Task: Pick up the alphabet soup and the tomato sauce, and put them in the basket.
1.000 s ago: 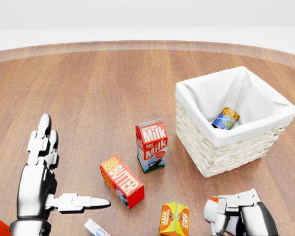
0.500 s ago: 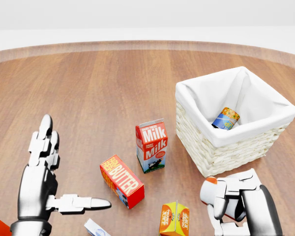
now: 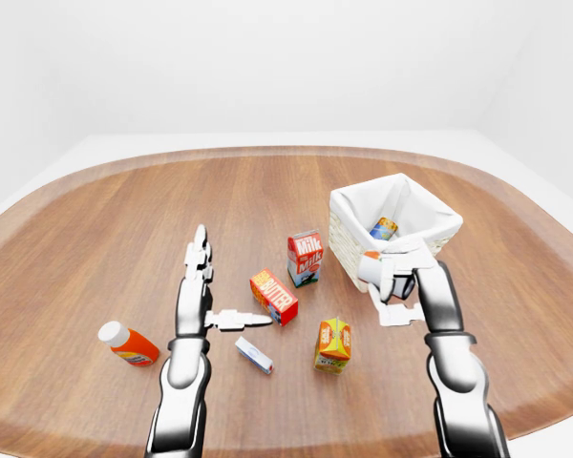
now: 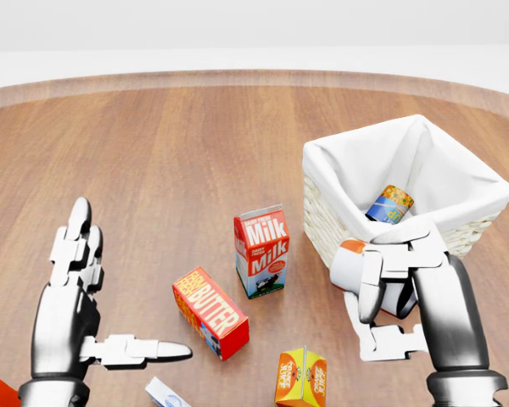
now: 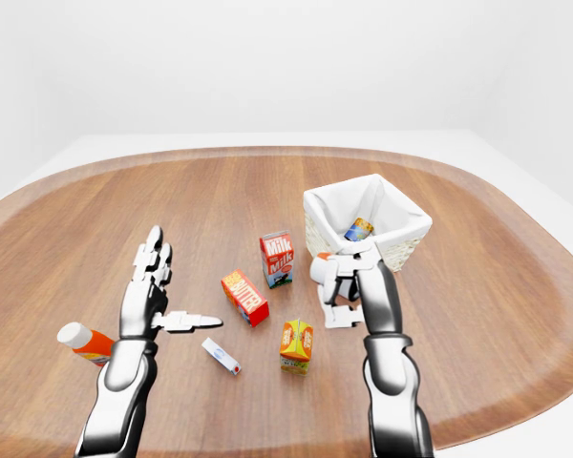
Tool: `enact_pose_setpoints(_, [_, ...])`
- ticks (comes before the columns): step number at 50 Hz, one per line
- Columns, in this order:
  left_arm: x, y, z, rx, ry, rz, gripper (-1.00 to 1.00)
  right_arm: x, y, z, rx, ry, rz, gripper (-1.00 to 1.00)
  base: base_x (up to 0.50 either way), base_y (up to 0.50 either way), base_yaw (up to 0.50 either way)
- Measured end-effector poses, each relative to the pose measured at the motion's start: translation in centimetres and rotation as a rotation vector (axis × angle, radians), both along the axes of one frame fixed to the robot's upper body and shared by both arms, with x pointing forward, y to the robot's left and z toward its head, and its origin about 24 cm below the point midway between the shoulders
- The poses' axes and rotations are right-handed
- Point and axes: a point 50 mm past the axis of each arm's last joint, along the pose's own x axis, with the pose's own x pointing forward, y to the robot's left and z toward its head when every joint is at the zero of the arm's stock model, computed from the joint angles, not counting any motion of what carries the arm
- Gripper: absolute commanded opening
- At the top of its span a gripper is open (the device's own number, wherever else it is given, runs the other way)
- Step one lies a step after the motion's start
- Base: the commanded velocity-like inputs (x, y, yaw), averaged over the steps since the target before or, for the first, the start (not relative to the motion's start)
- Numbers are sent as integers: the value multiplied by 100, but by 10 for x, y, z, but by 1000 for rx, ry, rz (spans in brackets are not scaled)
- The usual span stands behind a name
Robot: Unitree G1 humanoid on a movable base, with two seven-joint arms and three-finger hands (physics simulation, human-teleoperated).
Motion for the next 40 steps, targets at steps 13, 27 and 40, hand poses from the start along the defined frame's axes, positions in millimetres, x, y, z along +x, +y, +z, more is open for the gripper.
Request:
enact_pose_setpoints(13, [1, 1, 1, -2, -3, 4, 100, 24, 2, 11, -7, -27, -2, -100, 0, 0, 0])
enact_pose_setpoints(27, [1, 1, 1, -4, -3, 5, 100, 52, 0, 21, -17, -30, -27, -100, 0, 0, 0])
enact_pose_setpoints(40, [1, 0, 1, -3, -3, 2, 100, 78, -4, 23, -26, -22, -56, -100, 0, 0, 0])
